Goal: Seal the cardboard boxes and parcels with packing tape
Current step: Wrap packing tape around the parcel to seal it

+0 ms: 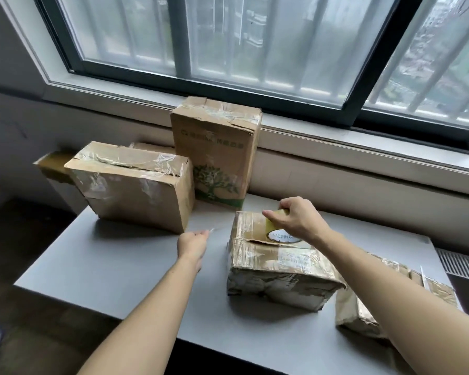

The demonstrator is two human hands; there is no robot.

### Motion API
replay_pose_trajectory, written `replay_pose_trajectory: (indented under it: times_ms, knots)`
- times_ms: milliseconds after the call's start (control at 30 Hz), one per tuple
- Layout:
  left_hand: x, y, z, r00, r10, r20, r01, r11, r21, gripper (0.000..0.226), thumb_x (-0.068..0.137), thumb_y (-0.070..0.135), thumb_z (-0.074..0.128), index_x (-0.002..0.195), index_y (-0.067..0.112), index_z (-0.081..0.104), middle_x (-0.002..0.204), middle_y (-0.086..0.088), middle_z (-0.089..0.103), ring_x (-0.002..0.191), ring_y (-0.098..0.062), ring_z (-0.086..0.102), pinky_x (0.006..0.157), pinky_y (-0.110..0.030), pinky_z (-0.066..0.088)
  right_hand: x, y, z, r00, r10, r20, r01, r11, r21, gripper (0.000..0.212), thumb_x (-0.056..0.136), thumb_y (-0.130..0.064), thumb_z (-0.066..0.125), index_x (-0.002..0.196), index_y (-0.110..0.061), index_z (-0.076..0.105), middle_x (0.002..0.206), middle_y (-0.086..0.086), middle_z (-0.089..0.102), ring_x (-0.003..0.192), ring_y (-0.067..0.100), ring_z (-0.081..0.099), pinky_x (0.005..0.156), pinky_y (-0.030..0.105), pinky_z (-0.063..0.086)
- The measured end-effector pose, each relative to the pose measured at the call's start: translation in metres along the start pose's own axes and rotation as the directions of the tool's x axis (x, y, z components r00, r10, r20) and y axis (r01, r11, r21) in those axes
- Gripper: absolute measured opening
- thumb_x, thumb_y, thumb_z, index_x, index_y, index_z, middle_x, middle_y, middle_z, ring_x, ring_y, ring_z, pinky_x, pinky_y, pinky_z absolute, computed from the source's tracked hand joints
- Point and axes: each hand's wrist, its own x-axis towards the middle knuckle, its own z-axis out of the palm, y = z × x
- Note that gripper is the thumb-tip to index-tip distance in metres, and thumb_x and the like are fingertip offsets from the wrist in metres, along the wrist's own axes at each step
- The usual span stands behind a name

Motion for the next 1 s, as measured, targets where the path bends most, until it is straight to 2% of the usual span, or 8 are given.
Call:
replay_pose_trajectory:
  times_ms: [267, 433, 500, 600, 733, 833, 933, 1000]
  knots:
    - [0.003, -0.037, 0.028, 1.0, -0.012, 0.019, 0.011, 0.998, 0.056, 0.011, 0.088, 0.01, 0.068, 0.077, 0.01, 0.07, 0.079, -0.004, 0.066, 0.076, -0.022, 0.056, 0.072, -0.023, 0.041, -0.003, 0.011, 0.01, 1.0, 0.021, 0.021, -0.018, 0.99, -0.142, 0.048, 0.086, -0.055, 0.067, 0.065, -0.013, 0.059, 0.058, -0.002, 0.056, 0.062, 0.022, 0.054, 0.053, 0.031, 0.039]
    - [0.004, -0.048, 0.055, 0.999, -0.021, 0.029, 0.019, 0.999, 0.049, 0.014, 0.088, 0.015, 0.07, 0.075, 0.015, 0.065, 0.092, -0.012, 0.073, 0.088, -0.031, 0.067, 0.081, -0.038, 0.055, -0.006, 0.023, 0.01, 1.0, 0.021, -0.003, -0.021, 0.989, -0.143, 0.046, 0.087, -0.055, 0.067, 0.066, -0.015, 0.058, 0.062, -0.004, 0.059, 0.064, 0.019, 0.055, 0.052, 0.026, 0.037]
    - [0.004, -0.049, 0.058, 0.994, -0.097, 0.054, 0.093, 0.993, 0.072, 0.019, 0.087, 0.025, 0.072, 0.093, 0.013, 0.059, 0.109, -0.012, 0.068, 0.099, -0.033, 0.065, 0.087, -0.037, 0.054, -0.006, 0.029, 0.009, 1.0, 0.012, 0.008, -0.012, 0.997, -0.081, 0.045, 0.087, -0.052, 0.069, 0.062, -0.018, 0.055, 0.059, -0.005, 0.057, 0.059, 0.017, 0.054, 0.051, 0.03, 0.038]
    - [0.005, -0.044, 0.05, 0.977, -0.203, 0.065, 0.179, 0.947, 0.267, 0.069, 0.08, 0.046, 0.077, 0.133, 0.019, 0.043, 0.131, -0.015, 0.05, 0.118, -0.035, 0.055, 0.099, -0.035, 0.047, -0.008, 0.036, 0.007, 1.0, 0.009, 0.024, -0.008, 0.999, -0.043, 0.044, 0.088, -0.048, 0.071, 0.059, -0.02, 0.052, 0.056, -0.008, 0.054, 0.052, 0.01, 0.049, 0.044, 0.019, 0.033]
    - [-0.012, 0.005, 0.053, 0.98, 0.199, 0.019, -0.186, 0.871, 0.455, 0.04, 0.098, 0.031, 0.055, 0.134, 0.014, 0.048, 0.139, -0.014, 0.043, 0.121, -0.033, 0.05, 0.101, -0.038, 0.042, -0.01, 0.042, 0.004, 1.0, -0.002, 0.025, 0.003, 1.0, -0.006, 0.045, 0.088, -0.049, 0.07, 0.062, -0.015, 0.055, 0.057, -0.005, 0.056, 0.051, 0.011, 0.049, 0.043, 0.019, 0.036]
    - [-0.031, 0.045, 0.077, 0.763, 0.594, 0.253, -0.635, 0.619, 0.462, 0.032, 0.103, 0.027, 0.044, 0.129, 0.014, 0.056, 0.134, -0.007, 0.051, 0.12, -0.025, 0.048, 0.103, -0.036, 0.038, -0.011, 0.045, 0.007, 1.0, -0.009, 0.007, 0.008, 1.0, 0.026, 0.045, 0.089, -0.049, 0.068, 0.062, -0.015, 0.057, 0.058, -0.002, 0.058, 0.053, 0.013, 0.051, 0.045, 0.021, 0.036]
    - [-0.035, 0.056, 0.111, 0.59, 0.619, 0.518, -0.802, 0.379, 0.461, 0.032, 0.104, 0.029, 0.042, 0.126, 0.015, 0.06, 0.131, -0.002, 0.059, 0.124, -0.023, 0.048, 0.106, -0.038, 0.036, -0.011, 0.051, 0.005, 1.0, 0.012, 0.007, -0.013, 0.994, 0.106, 0.051, 0.092, -0.05, 0.062, 0.06, -0.011, 0.056, 0.053, -0.003, 0.052, 0.051, 0.014, 0.044, 0.047, 0.024, 0.035]
    - [-0.032, 0.052, 0.126, 0.552, 0.565, 0.613, -0.829, 0.296, 0.474, 0.031, 0.104, 0.03, 0.042, 0.119, 0.015, 0.064, 0.125, -0.004, 0.064, 0.121, -0.025, 0.052, 0.104, -0.039, 0.037, -0.011, 0.058, 0.004, 0.999, 0.029, 0.02, -0.031, 0.99, 0.138, 0.058, 0.092, -0.055, 0.058, 0.059, -0.009, 0.055, 0.051, -0.002, 0.043, 0.051, 0.014, 0.037, 0.048, 0.026, 0.032]
